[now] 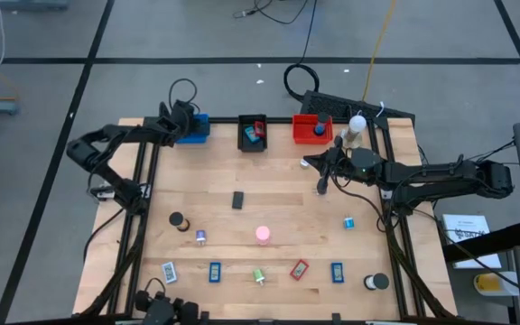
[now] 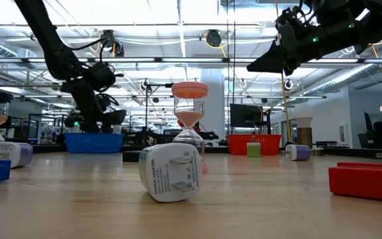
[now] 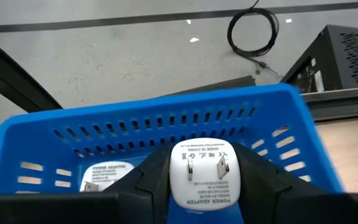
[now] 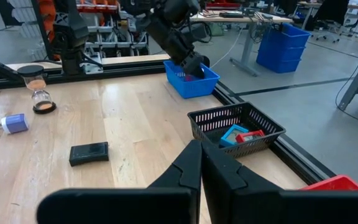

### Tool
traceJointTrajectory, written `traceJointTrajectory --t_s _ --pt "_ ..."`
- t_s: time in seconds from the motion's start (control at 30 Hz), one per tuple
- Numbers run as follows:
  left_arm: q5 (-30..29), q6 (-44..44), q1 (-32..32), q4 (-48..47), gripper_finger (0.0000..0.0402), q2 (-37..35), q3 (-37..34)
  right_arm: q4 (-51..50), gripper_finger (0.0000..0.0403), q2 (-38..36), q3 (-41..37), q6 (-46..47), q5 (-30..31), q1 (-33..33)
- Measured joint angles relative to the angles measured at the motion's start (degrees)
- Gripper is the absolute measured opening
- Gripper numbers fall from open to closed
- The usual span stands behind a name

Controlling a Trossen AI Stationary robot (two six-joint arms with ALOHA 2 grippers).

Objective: Pick & Place Office items
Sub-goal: Put the top left purple charger adapter into the blue bin

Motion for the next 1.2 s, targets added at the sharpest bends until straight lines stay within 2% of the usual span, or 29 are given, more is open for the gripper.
traceJointTrajectory --t_s 0.4,0.63,0.87,1.2 --pt "-0.9 0.8 0.1 3.2 0.0137 4.7 0.0 0.0 0.0000 0.0 0.0 0.0 0.0 0.0" --pt "-0.8 1.5 0.1 3.9 0.0137 5.1 0.0 0.0 0.0000 0.0 0.0 0.0 0.0 0.0" --pt "-0.5 1.7 -0.2 3.9 0.0178 5.1 0.0 0.0 0.0000 0.0 0.0 0.0 0.0 0.0" --pt "-0.1 3.9 -0.5 2.0 0.0187 2.4 0.0 0.0 0.0000 0.0 0.0 0.0 0.0 0.0"
